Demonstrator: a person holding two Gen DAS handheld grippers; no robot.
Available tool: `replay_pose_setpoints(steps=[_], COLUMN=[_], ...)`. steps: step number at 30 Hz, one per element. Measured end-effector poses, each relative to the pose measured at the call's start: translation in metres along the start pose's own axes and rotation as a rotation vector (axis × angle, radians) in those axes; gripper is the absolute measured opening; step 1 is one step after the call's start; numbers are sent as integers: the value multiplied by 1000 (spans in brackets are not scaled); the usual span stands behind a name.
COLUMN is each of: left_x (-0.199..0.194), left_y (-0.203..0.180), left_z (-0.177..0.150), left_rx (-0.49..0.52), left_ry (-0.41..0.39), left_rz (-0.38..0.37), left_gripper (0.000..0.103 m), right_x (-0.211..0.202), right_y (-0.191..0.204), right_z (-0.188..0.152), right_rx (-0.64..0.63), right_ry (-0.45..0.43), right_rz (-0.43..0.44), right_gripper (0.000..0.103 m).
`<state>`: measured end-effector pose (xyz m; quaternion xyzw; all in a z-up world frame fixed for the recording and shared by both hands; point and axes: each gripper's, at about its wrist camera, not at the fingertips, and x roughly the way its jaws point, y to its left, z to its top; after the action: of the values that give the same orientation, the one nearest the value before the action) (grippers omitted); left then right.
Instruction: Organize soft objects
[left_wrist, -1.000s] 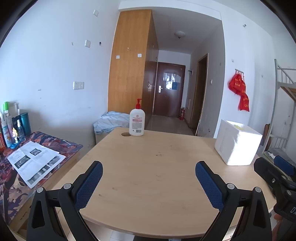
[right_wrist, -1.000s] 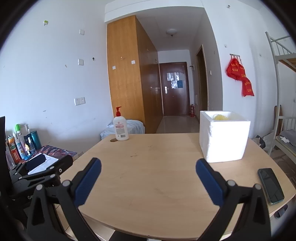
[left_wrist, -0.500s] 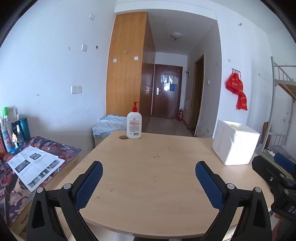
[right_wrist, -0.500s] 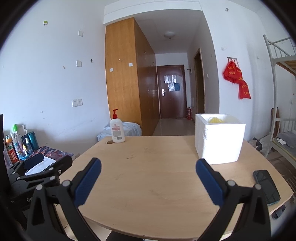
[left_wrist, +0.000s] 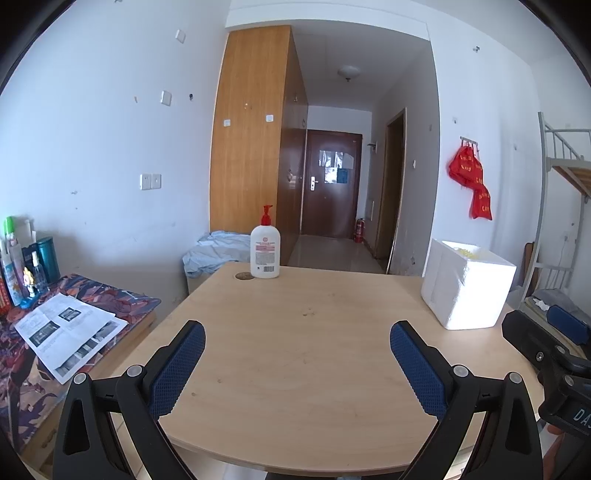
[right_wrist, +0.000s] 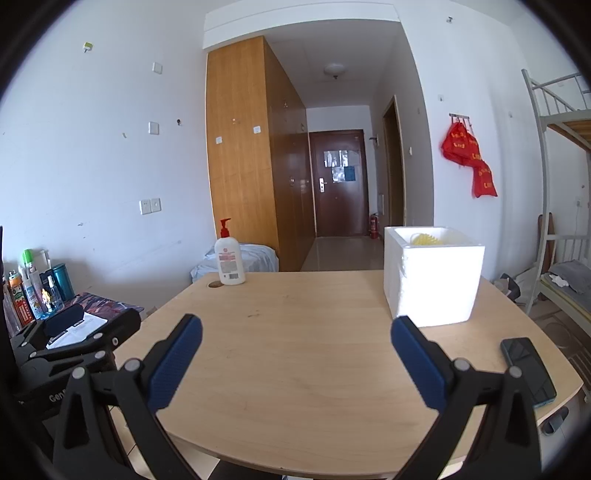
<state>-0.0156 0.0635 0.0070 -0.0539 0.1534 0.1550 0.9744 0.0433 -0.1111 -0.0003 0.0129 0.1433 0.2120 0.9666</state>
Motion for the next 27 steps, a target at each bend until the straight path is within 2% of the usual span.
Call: replay_pose_setpoints(steps=[12,18,20,27], left_x=[-5,-13,-11,-15], left_y=[-9,-10,-12,-11], left_z=[5,1,0,-1], left_rx=[32,30,33,28], left_ry=[-31,-125,-129,-139], left_rz=[-8,4,4,1], left_gripper=[100,100,100,100], right_x=[-5,-12,-15,-15], right_y=[-2,-1,-3,-6], right_z=[0,-2,-4,-1], right_rx=[0,-16,-13,-8], right_ry=[-10,-69,-94,-95], right_rz=[-7,-21,-8,-10], right_gripper=[103,103,103,103])
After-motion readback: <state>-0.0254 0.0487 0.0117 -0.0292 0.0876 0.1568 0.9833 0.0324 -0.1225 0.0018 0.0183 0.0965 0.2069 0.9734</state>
